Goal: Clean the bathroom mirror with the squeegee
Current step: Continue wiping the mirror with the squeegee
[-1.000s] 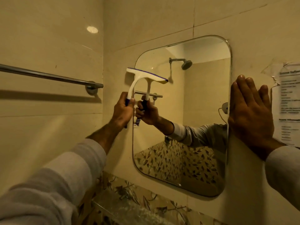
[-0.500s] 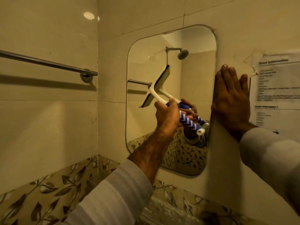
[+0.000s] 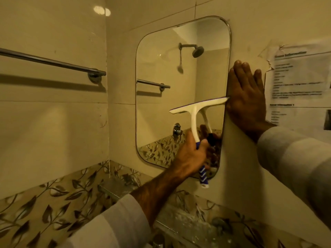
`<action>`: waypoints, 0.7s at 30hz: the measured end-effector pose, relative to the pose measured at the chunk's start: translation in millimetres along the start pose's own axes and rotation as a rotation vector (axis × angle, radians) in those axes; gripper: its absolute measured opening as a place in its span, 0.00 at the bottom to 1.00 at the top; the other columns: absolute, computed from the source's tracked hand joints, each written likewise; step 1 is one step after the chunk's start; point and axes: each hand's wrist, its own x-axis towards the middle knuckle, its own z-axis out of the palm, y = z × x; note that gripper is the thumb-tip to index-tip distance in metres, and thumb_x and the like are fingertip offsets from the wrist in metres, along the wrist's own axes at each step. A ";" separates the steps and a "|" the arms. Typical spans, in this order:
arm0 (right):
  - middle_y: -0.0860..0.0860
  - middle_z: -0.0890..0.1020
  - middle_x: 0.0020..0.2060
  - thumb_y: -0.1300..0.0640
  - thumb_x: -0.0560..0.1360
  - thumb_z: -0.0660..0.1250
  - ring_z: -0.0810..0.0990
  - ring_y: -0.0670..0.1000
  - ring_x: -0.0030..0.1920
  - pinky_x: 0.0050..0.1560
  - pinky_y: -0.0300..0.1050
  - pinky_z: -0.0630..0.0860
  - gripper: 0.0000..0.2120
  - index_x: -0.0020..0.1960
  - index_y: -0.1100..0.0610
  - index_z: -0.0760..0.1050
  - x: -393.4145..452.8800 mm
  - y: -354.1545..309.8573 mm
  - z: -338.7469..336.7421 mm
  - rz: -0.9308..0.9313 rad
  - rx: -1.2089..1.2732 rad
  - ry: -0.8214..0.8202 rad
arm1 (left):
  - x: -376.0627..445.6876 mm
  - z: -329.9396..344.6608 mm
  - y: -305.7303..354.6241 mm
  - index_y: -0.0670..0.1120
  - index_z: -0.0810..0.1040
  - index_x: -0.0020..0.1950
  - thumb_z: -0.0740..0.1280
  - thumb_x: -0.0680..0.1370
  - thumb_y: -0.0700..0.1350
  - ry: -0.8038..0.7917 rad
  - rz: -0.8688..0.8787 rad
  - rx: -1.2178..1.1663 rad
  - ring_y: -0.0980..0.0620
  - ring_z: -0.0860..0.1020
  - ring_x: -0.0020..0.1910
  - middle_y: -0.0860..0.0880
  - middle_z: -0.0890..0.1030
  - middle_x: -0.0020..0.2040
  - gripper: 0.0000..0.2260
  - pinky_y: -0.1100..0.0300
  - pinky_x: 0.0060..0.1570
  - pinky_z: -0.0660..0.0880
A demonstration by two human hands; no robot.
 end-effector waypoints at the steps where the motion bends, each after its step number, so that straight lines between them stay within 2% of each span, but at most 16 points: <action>1: 0.61 0.54 0.79 0.56 0.79 0.58 0.49 0.60 0.80 0.79 0.59 0.44 0.31 0.79 0.65 0.54 -0.6 0.2 -0.1 -0.012 -0.003 -0.007 | -1.1 -10.1 -7.5 0.55 0.61 0.63 0.59 0.83 0.48 -0.031 0.020 0.036 0.59 0.82 0.32 0.53 0.81 0.40 0.10 0.61 0.31 0.80; 3: 0.61 0.54 0.79 0.59 0.80 0.58 0.49 0.60 0.80 0.79 0.60 0.44 0.31 0.79 0.64 0.53 -0.8 0.0 1.2 -0.017 -0.012 -0.003 | -3.1 -31.0 -22.1 0.54 0.61 0.66 0.59 0.83 0.47 -0.082 0.055 0.181 0.60 0.82 0.33 0.58 0.82 0.38 0.13 0.62 0.32 0.80; 5: 0.60 0.54 0.79 0.62 0.80 0.57 0.49 0.59 0.80 0.79 0.59 0.44 0.29 0.79 0.63 0.53 -0.1 -0.5 2.4 -0.002 -0.009 0.017 | -3.8 -53.2 -37.8 0.57 0.58 0.71 0.60 0.82 0.49 -0.118 0.068 0.408 0.57 0.81 0.38 0.57 0.80 0.43 0.19 0.58 0.40 0.81; 8: 0.59 0.54 0.79 0.64 0.79 0.58 0.49 0.59 0.80 0.79 0.58 0.43 0.31 0.79 0.63 0.53 0.8 -2.1 4.7 0.015 -0.001 0.029 | 1.0 -91.6 -63.1 0.56 0.57 0.72 0.60 0.81 0.53 -0.212 0.068 0.715 0.53 0.80 0.46 0.49 0.80 0.53 0.21 0.52 0.48 0.80; 11: 0.59 0.54 0.79 0.63 0.78 0.60 0.49 0.59 0.80 0.79 0.59 0.44 0.32 0.80 0.62 0.53 1.1 -0.5 8.7 0.014 -0.013 0.037 | 11.9 -130.8 -78.4 0.56 0.54 0.74 0.60 0.81 0.54 -0.279 0.069 0.937 0.50 0.79 0.48 0.46 0.80 0.56 0.23 0.48 0.49 0.80; 14: 0.59 0.55 0.79 0.58 0.77 0.56 0.49 0.59 0.80 0.79 0.58 0.43 0.32 0.79 0.62 0.53 1.4 0.7 10.4 0.008 -0.028 0.049 | 24.8 -167.8 -87.3 0.61 0.51 0.74 0.61 0.80 0.52 -0.323 0.076 1.104 0.51 0.77 0.46 0.47 0.79 0.57 0.26 0.53 0.45 0.79; 17: 0.59 0.55 0.79 0.56 0.76 0.54 0.50 0.59 0.80 0.79 0.58 0.43 0.33 0.79 0.62 0.54 1.4 0.5 12.7 0.009 -0.032 0.070 | 38.7 -203.9 -91.2 0.61 0.54 0.75 0.62 0.79 0.51 -0.350 0.065 1.165 0.53 0.78 0.45 0.50 0.79 0.56 0.27 0.54 0.43 0.79; 19: 0.60 0.55 0.79 0.57 0.78 0.58 0.50 0.59 0.80 0.79 0.58 0.43 0.32 0.79 0.62 0.53 1.0 2.0 15.3 -0.002 -0.041 0.079 | 46.1 -229.5 -92.8 0.61 0.58 0.70 0.62 0.79 0.51 -0.337 0.052 1.197 0.56 0.76 0.42 0.54 0.77 0.51 0.22 0.61 0.39 0.73; 21: 0.59 0.55 0.79 0.58 0.78 0.65 0.49 0.59 0.80 0.79 0.58 0.42 0.35 0.80 0.62 0.53 1.9 3.8 17.7 0.005 -0.058 0.081 | 49.5 -256.3 -94.8 0.59 0.62 0.58 0.61 0.80 0.51 -0.300 0.004 1.260 0.57 0.74 0.39 0.53 0.76 0.47 0.10 0.63 0.34 0.68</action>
